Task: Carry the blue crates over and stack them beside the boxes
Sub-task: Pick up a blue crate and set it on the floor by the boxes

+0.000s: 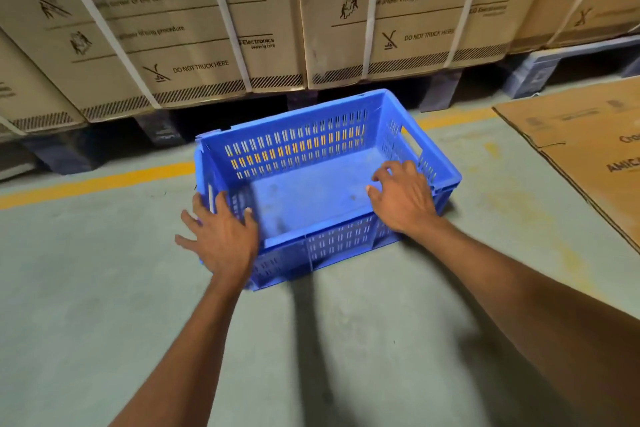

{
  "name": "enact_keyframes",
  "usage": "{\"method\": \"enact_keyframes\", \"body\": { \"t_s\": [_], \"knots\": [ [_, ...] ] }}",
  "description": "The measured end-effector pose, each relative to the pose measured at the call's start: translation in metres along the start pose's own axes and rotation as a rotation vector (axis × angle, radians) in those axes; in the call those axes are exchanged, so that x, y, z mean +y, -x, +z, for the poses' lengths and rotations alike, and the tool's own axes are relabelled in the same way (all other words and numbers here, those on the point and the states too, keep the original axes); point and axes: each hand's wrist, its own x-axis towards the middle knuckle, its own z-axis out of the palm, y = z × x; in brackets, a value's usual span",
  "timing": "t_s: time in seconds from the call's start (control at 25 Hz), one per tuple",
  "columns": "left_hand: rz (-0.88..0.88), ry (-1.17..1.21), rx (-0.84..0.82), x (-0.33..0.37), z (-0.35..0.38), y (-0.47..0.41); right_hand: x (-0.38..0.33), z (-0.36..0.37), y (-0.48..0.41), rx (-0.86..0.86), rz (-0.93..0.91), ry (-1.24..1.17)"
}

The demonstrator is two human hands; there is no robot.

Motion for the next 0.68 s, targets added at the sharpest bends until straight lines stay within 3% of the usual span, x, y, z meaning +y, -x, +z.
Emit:
{"method": "enact_keyframes", "body": {
  "t_s": [0.08, 0.2, 0.4, 0.68],
  "knots": [
    [-0.067, 0.074, -0.111, -0.013, 0.007, -0.018, 0.02, -0.001, -0.02, -0.074, 0.199, 0.127],
    [0.062, 0.064, -0.118, -0.013, 0.012, -0.049, 0.039, -0.001, -0.032, -0.212, 0.406, 0.067],
    [0.037, -0.092, -0.166, -0.008, 0.02, -0.057, 0.034, 0.004, -0.031, -0.18, 0.431, 0.079],
    [0.046, -0.037, -0.163, -0.008, 0.021, -0.067, 0.036, 0.009, -0.035, -0.034, 0.355, 0.043]
  ]
}}
